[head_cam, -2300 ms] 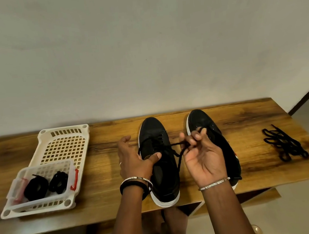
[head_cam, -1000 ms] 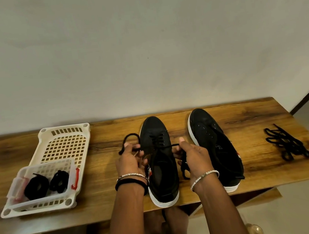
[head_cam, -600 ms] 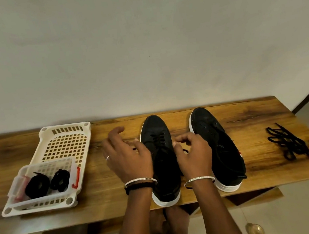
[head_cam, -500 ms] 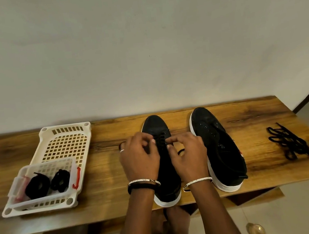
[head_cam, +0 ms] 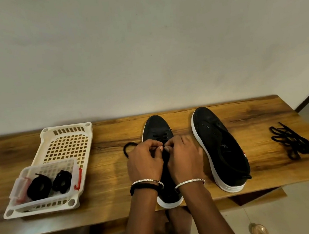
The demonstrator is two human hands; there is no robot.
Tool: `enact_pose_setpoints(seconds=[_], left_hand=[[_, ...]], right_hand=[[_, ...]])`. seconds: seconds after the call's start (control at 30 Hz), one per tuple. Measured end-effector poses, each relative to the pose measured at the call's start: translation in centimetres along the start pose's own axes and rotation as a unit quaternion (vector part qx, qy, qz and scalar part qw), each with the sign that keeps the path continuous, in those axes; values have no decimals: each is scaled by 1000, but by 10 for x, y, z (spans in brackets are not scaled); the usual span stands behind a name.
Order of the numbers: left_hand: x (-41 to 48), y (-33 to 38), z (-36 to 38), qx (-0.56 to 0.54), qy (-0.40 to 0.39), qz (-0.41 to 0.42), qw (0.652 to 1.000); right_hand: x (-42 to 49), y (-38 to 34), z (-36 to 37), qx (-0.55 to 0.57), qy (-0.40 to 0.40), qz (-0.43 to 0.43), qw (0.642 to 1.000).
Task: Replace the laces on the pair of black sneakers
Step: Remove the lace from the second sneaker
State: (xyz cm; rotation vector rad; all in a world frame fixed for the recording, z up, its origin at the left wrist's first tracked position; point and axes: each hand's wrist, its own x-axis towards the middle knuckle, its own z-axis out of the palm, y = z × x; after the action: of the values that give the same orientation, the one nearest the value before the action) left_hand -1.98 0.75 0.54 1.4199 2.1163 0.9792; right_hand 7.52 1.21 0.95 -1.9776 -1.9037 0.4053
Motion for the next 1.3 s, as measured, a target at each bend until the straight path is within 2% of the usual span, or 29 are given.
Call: enact_pose_setpoints(seconds=[0.17, 0.3, 0.43, 0.5, 0.63, 0.67, 0.7, 0.8, 0.9, 0.97, 1.1, 1.17, 1.3], left_hand=[[0, 0, -1, -4, -8, 13, 1000], [-1, 1, -1, -2, -6, 11, 1000], [-1, 1, -1, 4, 2, 0, 1000], [-1, 1, -1, 8, 1, -3, 1000], [0, 1, 0, 13, -7, 0, 1000], [0, 1, 0, 14, -11, 4, 1000], [0, 0, 0, 16, -15, 6, 1000], [1, 0, -1, 22, -15, 11, 1000], [1, 0, -1, 33, -9, 16, 999], [1, -1, 0, 23, -12, 7, 1000], [3, -9, 1, -79, -6, -36, 996], [4, -14, 3, -127, -3, -76, 989], [8, -15, 10, -241, -52, -174, 954]], right_hand=[[0, 0, 6, 129, 21, 46, 990], [2, 1, 13, 184, 31, 55, 981], [5, 4, 21, 250, 24, 105, 962], [7, 7, 25, 309, 6, 153, 939], [12, 11, 23, 460, -36, 250, 851], [12, 13, 21, 459, -30, 238, 856], [11, 13, 18, 432, -16, 202, 879], [6, 16, 6, 328, 11, 38, 944], [5, 20, 0, 212, 12, -82, 974], [5, 20, 0, 149, 29, -106, 983], [5, 19, 2, 170, 59, -53, 982], [6, 22, 6, 231, 63, 8, 971], [10, 22, 7, 442, 22, 170, 881]])
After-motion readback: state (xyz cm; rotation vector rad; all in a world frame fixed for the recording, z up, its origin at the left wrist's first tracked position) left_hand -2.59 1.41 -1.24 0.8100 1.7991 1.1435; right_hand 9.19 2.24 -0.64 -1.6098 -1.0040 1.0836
